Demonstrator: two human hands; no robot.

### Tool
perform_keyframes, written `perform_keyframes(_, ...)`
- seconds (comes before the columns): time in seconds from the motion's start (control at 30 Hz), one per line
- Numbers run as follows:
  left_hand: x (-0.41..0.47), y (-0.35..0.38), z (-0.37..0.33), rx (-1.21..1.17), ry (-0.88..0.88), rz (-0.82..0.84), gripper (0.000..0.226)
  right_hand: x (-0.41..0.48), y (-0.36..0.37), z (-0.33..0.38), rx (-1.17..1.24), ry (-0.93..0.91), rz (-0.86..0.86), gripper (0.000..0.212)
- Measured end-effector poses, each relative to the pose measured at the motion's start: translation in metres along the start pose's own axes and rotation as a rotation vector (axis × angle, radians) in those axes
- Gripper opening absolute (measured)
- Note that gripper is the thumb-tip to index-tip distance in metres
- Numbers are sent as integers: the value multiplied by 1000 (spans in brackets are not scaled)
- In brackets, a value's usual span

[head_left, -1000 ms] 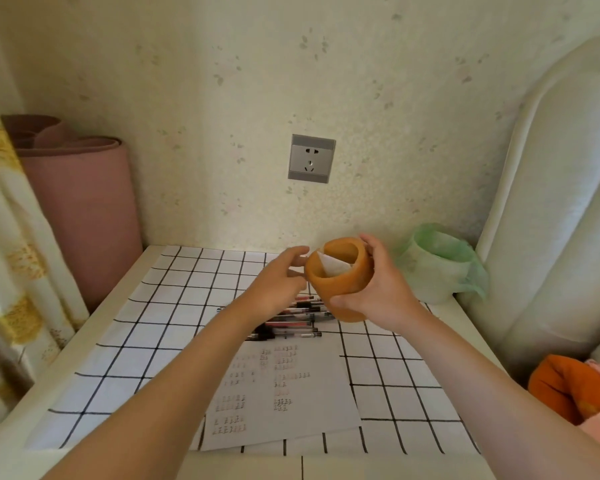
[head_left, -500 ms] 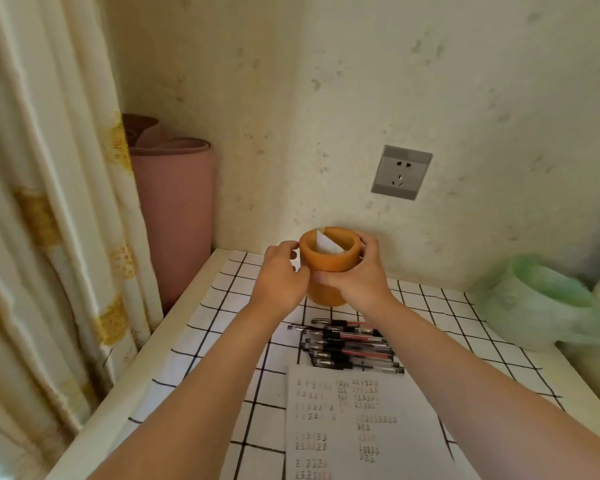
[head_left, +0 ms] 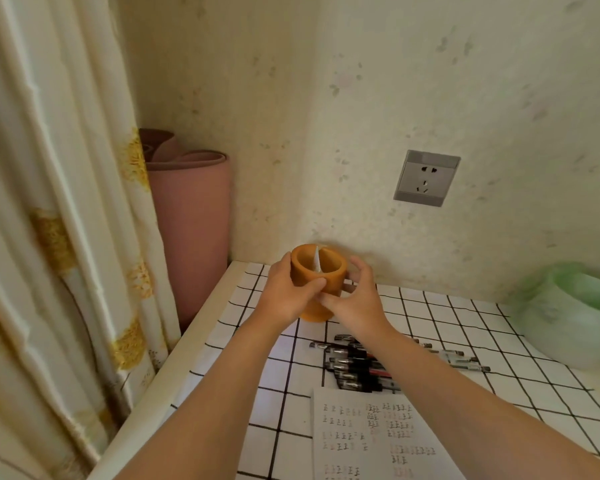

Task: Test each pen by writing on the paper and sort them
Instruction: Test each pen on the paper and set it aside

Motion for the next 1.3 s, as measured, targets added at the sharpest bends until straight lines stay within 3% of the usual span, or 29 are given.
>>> perform_keyframes(0.2, 16, -3, 8, 68, -38, -28, 65, 13, -6, 0, -63, -4, -47, 74)
perform_keyframes(0.3, 22, -2, 10, 48, -17, -77, 79, 23, -6, -8, -40, 24, -51, 75)
perform_keyframes(0.53, 27, 0, 11, -18, 58, -38, 73, 38, -1, -14, 30, 37, -31, 70)
perform_keyframes(0.63, 27, -2, 15, 8, 21, 15, 78, 37, -5, -15, 6, 40, 1, 73)
perform_keyframes(0.73, 21, -8, 17, 114, -34, -47, 87, 30, -17, -13, -60, 77, 24, 76)
perform_keyframes(0.87, 2, -9, 4, 281, 10, -161, 67, 15, -48, -1, -265, 56, 64, 54)
perform_keyframes(0.97, -22, 8, -16, 470, 130, -8, 46, -4, -71, 5, -417, 23, 186, 44)
perform_keyframes(1.03, -43, 25, -25, 575, 186, 155, 49, -23, -84, 6, -512, 21, 282, 48)
perform_keyframes(1.2, -86, 47, -15, 806, -20, 410, 96, -70, -114, -28, -934, 110, 391, 86)
perform_keyframes(1.3, -103, 48, -1, 778, -182, 497, 116, -85, -129, -51, -1031, 247, 401, 103)
Point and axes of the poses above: each hand's wrist, its own x-axis towards the middle knuckle, its own y-axis out of the palm, z = x × y, the point moved 5 cm from there along x, towards the middle knuckle, and after that the axes turned 9 degrees about -x, right-handed, at the moved point
